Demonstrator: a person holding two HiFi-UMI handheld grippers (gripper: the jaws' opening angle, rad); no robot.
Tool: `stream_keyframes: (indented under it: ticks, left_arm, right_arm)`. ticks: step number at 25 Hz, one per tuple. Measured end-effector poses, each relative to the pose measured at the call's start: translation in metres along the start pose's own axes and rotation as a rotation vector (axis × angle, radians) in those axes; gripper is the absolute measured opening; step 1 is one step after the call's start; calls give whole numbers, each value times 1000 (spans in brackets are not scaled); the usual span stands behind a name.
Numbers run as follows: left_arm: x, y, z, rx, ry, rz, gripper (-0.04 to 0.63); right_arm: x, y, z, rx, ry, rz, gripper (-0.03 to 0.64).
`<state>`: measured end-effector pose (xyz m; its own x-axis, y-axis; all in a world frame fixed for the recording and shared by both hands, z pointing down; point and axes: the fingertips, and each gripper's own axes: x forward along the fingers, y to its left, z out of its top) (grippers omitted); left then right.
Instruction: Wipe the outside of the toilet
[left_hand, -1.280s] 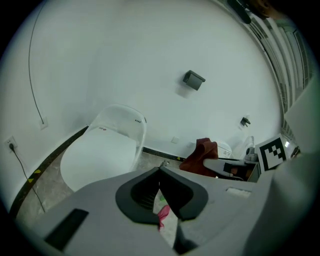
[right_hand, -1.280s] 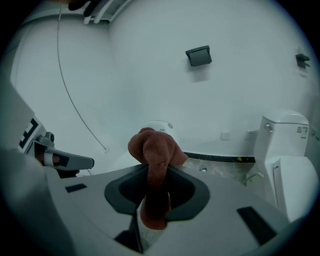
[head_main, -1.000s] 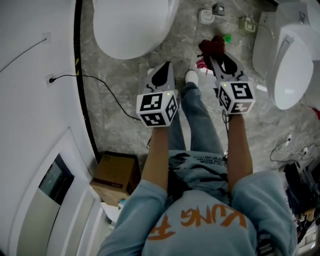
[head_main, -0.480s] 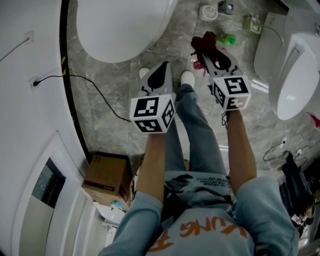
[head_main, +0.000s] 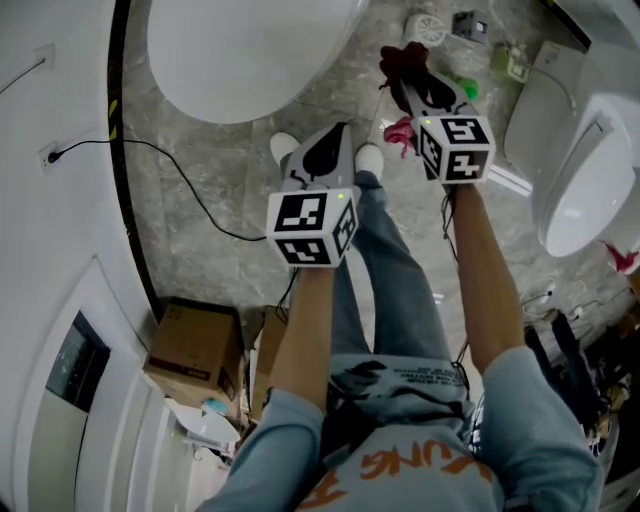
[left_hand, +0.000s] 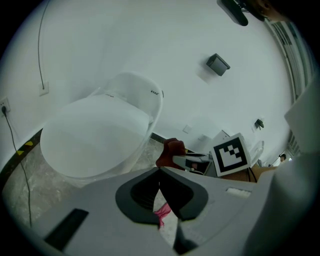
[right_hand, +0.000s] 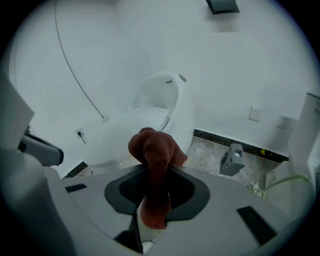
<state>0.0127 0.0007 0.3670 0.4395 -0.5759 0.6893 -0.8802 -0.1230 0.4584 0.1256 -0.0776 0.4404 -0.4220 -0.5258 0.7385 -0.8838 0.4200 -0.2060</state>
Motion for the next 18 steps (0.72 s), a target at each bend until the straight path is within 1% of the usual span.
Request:
stream_keyframes:
  ticks: [9,18]
  left_arm:
    - [7,27,3,-34,10,18,2]
    - [11,49,3,-58,15,26,2]
  right_arm:
    - [65,-13,25,-76,47,-2,89]
    - [114,-20,25,-113,126,-42,89]
